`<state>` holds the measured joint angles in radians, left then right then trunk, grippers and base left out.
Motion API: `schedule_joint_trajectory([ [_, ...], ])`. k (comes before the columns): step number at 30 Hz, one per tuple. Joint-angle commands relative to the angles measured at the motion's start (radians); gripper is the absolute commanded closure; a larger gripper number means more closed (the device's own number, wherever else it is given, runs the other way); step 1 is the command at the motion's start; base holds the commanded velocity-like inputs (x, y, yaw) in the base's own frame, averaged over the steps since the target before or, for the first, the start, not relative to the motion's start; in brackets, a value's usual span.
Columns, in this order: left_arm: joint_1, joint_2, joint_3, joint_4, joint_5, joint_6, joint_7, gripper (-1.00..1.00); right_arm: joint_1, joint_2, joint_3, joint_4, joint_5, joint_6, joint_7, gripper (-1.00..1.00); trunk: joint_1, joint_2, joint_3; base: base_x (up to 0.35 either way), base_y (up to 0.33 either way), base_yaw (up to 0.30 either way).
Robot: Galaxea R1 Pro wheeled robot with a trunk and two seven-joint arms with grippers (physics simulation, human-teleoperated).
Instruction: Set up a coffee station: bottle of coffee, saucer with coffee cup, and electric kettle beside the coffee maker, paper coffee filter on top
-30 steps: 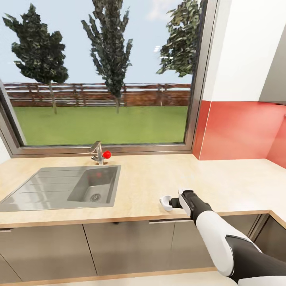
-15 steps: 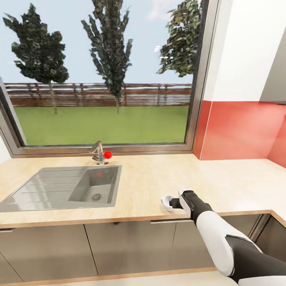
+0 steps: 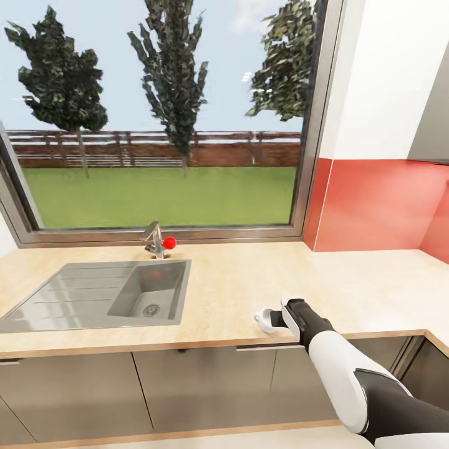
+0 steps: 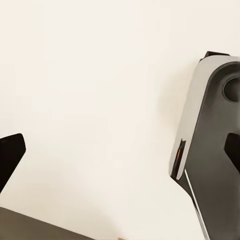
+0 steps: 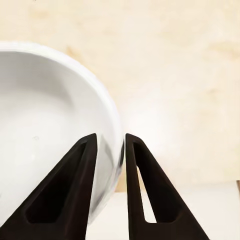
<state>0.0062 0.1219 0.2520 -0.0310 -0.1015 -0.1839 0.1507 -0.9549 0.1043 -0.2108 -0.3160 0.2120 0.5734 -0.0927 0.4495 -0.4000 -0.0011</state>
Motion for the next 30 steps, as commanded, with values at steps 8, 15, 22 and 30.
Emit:
schedule_joint_trajectory([
  [8, 0.001, -0.001, 0.007, 0.000, -0.010, -0.002, 0.002, -1.00, 0.001, 0.002, -0.010, 0.000, -0.005, 0.003, 0.002, 1.00, 0.000, 0.000, 0.000, 0.000, 0.000, 0.000],
  [15, 0.001, -0.001, 0.007, -0.001, -0.010, -0.003, 0.001, -1.00, 0.001, 0.002, -0.010, -0.001, -0.006, 0.003, 0.002, 1.00, 0.000, 0.000, 0.000, 0.000, 0.000, 0.000],
  [22, 0.001, -0.001, 0.007, -0.001, -0.010, -0.003, 0.001, -1.00, 0.001, 0.002, -0.014, -0.012, -0.009, 0.003, 0.004, 1.00, 0.000, 0.000, 0.000, 0.000, 0.000, 0.000],
  [30, 0.001, -0.002, 0.007, -0.002, -0.012, -0.008, 0.001, -1.00, 0.001, 0.012, -0.012, -0.147, -0.012, 0.009, 0.005, 1.00, 0.000, 0.000, 0.000, 0.000, 0.000, 0.000],
])
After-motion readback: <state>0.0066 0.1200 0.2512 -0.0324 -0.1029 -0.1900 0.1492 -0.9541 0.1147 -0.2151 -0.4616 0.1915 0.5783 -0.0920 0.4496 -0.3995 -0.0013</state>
